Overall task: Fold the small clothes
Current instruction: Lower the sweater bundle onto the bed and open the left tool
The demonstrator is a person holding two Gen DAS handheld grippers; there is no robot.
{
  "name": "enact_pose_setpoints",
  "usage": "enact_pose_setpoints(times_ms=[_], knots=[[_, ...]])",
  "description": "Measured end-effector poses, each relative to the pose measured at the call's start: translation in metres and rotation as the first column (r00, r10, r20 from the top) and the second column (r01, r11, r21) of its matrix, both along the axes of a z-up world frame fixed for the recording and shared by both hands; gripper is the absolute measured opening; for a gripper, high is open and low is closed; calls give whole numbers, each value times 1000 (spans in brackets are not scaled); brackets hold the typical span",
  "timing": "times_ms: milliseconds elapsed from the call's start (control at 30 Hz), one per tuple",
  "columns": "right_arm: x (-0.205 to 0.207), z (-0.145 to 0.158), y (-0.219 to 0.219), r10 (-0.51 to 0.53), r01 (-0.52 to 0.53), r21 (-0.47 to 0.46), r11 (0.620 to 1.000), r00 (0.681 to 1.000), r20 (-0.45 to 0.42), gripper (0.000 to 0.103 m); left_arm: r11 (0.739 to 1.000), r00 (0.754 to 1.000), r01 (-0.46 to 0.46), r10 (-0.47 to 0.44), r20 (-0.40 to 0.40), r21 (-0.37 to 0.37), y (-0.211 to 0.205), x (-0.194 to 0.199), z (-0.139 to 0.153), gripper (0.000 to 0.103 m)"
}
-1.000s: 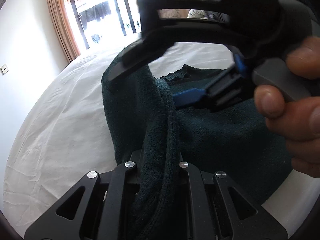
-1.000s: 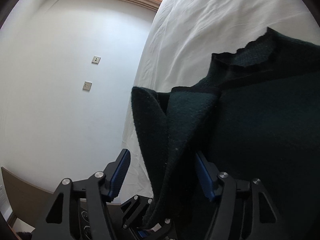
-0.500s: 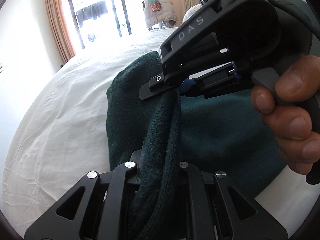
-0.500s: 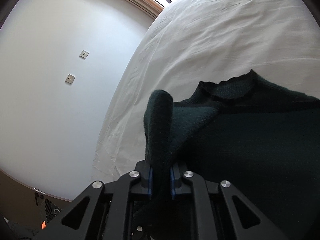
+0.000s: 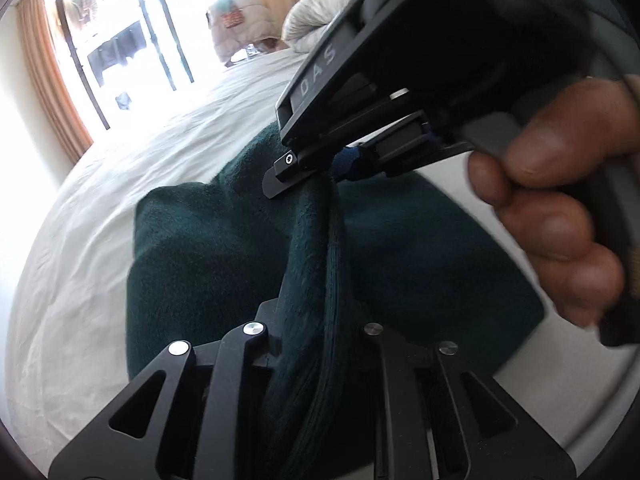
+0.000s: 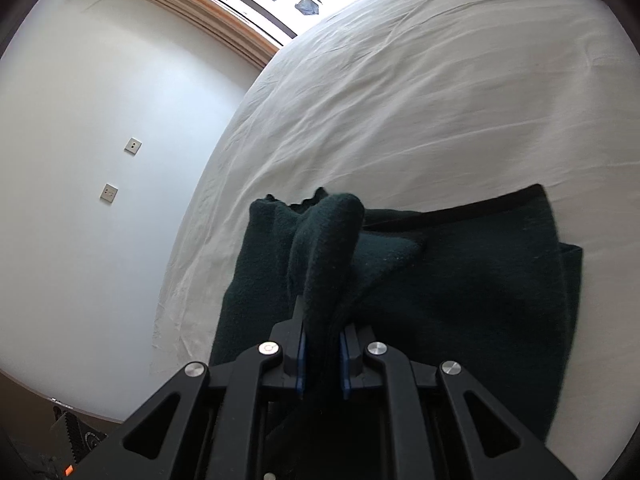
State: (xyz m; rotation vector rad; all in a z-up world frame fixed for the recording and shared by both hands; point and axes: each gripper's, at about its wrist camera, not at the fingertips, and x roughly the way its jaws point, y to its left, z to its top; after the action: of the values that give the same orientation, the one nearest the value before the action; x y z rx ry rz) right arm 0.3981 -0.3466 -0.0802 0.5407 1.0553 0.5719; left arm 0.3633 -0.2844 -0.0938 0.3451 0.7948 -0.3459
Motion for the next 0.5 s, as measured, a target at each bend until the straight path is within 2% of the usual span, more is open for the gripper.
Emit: enact_pose_setpoints(times_ms=[33,100,133,167,267,367,433,500], knots=[[2,-4,-11,-10,10,-8,1000,1000,-6,14,1000,1000,18,-18,-11,-9,0,-6,0,22],[5,-14,-26,-35,34,-15,999,999,-22,14,998,998,49,-51,-39,-42,3,-20,2,39],[5,-18,-31,-46,46,-13,999,999,-29,14,996,997,62,-65,-41,-67,7,-29,5,61],[5,-22,-37,-58,57,-9,998,998,-34,14,992,996,81,-84,-23,-98,14,-43,10,72],[4,-31,-45,-68,68,0,998,997,-42,14,977,991,134,-135,8,-168,33,-66,18,73],[5,-33,-53,-82,81,-16,997,996,-45,14,961,987,162,-155,45,-225,52,-68,25,73],[4,-29,-50,-89,88,-20,996,995,-44,14,961,991,137,-134,28,-239,62,-64,25,73],[5,-28,-54,-89,88,-26,996,995,-44,14,949,992,120,-124,3,-291,71,-57,26,73]])
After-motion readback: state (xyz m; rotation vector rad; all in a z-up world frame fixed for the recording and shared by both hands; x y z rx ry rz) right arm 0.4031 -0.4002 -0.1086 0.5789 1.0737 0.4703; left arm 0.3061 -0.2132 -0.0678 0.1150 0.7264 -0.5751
